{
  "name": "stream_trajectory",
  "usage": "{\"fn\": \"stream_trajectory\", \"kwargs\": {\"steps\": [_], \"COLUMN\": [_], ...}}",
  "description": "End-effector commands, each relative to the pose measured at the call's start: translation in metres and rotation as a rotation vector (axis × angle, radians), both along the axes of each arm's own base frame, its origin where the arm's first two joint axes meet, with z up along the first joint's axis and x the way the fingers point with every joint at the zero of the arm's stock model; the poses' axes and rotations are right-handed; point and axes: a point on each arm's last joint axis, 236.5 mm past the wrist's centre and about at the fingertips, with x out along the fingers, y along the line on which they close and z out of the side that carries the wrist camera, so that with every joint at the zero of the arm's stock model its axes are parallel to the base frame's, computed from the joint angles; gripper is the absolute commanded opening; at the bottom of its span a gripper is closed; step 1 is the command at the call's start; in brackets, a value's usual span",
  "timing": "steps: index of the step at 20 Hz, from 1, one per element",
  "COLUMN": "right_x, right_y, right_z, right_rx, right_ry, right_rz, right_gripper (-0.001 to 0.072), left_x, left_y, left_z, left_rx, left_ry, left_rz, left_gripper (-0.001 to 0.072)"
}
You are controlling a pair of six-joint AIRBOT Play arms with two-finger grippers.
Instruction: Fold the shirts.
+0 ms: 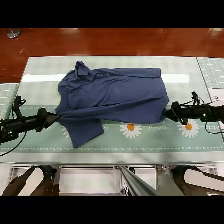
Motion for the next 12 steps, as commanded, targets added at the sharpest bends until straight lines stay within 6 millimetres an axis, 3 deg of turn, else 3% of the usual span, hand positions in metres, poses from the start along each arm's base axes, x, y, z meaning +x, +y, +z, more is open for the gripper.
{"fn": "stream_trajectory", "kwargs": {"steps": [1,4,6,8,10,12], "right_x": [0.009,0.029,0.058,0.091,0.115,0.117], "right_y": [0.005,0.003,-0.001,-0.009,-0.019,-0.03], "right_z": [0.005,0.03,0.075,0.147,0.238,0.331], "right_rx": [0.007,0.01,0.001,-0.052,-0.161,-0.315], "right_ry": [-0.032,-0.094,-0.195,-0.365,-0.572,-0.77], "right_rz": [0.015,0.064,0.11,0.16,0.176,0.174], "right_gripper": [0.0019,0.0019,0.0019,0.0019,0.0018,0.0018], "left_x": [0.0,0.003,0.017,0.043,0.07,0.083], "left_y": [0.0,0.001,0.003,0.005,0.009,0.017], "left_z": [0.0,0.003,0.026,0.079,0.161,0.247], "left_rx": [0.001,-0.001,-0.01,-0.03,0.002,0.115], "left_ry": [-0.001,-0.009,-0.067,-0.207,-0.414,-0.618], "left_rz": [0.001,0.007,0.005,-0.009,-0.03,-0.055], "left_gripper": [0.0025,0.0025,0.0025,0.0025,0.0024,0.0024]}}
